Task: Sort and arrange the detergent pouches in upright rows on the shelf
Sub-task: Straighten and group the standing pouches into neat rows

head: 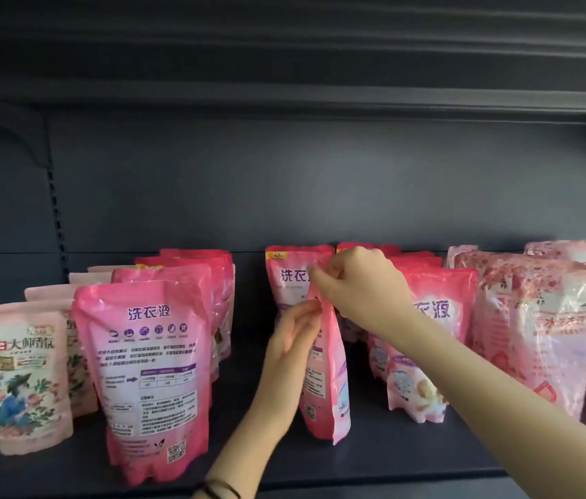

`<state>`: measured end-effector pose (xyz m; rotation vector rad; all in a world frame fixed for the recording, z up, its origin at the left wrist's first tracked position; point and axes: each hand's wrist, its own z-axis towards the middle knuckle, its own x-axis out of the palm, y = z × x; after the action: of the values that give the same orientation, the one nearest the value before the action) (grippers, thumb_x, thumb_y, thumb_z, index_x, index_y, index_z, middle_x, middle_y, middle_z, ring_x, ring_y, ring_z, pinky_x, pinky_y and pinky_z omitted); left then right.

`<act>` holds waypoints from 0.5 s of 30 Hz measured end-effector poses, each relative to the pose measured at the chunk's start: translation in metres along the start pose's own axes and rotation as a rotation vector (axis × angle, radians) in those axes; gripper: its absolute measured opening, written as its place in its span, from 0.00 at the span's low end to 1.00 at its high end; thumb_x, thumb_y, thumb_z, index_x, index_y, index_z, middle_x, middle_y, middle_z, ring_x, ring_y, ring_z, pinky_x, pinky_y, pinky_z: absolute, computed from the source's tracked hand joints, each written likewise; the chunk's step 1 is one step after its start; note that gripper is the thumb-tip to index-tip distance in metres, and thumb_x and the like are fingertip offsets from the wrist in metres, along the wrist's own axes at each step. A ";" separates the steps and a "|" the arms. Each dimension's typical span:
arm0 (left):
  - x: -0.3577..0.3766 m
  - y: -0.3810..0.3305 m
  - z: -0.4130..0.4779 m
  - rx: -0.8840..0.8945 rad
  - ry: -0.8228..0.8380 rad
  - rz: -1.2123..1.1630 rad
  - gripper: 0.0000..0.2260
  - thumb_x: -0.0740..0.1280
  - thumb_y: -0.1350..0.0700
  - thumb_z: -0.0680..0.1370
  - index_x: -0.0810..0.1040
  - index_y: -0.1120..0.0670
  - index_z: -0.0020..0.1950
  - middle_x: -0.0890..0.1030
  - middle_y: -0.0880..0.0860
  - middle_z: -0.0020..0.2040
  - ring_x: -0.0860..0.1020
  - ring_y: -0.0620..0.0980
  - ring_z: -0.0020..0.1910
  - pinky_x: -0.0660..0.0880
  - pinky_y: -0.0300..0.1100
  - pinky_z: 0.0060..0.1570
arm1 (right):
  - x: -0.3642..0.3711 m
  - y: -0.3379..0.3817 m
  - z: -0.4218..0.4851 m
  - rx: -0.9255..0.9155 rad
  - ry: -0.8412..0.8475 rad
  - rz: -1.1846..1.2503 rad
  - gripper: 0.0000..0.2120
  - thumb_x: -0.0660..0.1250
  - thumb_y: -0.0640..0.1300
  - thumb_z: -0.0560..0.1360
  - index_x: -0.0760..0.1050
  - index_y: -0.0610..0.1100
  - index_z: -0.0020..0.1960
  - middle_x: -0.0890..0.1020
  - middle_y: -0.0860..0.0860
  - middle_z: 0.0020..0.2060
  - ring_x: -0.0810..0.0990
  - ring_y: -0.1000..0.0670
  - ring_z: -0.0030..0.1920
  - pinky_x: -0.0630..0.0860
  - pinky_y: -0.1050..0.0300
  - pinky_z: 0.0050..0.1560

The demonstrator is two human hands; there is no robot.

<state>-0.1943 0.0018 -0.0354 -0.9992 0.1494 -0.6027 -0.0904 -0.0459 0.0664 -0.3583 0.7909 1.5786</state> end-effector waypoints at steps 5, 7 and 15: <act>0.014 0.010 -0.011 0.083 -0.086 0.043 0.16 0.72 0.51 0.75 0.75 0.46 0.61 0.81 0.46 0.58 0.79 0.46 0.60 0.74 0.45 0.61 | 0.000 -0.014 -0.008 0.228 0.277 0.761 0.27 0.57 0.57 0.80 0.81 0.39 0.36 0.84 0.46 0.31 0.82 0.49 0.31 0.74 0.58 0.26; 0.011 0.010 -0.005 0.084 -0.103 0.064 0.11 0.67 0.58 0.78 0.76 0.47 0.59 0.83 0.48 0.56 0.80 0.47 0.57 0.75 0.48 0.61 | 0.007 -0.027 -0.017 0.287 0.260 0.953 0.20 0.58 0.49 0.81 0.82 0.40 0.40 0.84 0.46 0.35 0.82 0.49 0.35 0.76 0.59 0.28; -0.030 0.025 0.022 -0.131 -0.045 -0.205 0.14 0.61 0.45 0.79 0.78 0.46 0.62 0.82 0.54 0.60 0.80 0.53 0.59 0.79 0.42 0.49 | 0.081 -0.042 -0.072 0.344 0.054 0.676 0.15 0.67 0.37 0.73 0.72 0.51 0.56 0.75 0.53 0.54 0.74 0.52 0.56 0.72 0.60 0.56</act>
<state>-0.2006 0.0445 -0.0486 -1.1633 0.0466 -0.7645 -0.0804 -0.0339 -0.0488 0.1409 1.2910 2.0058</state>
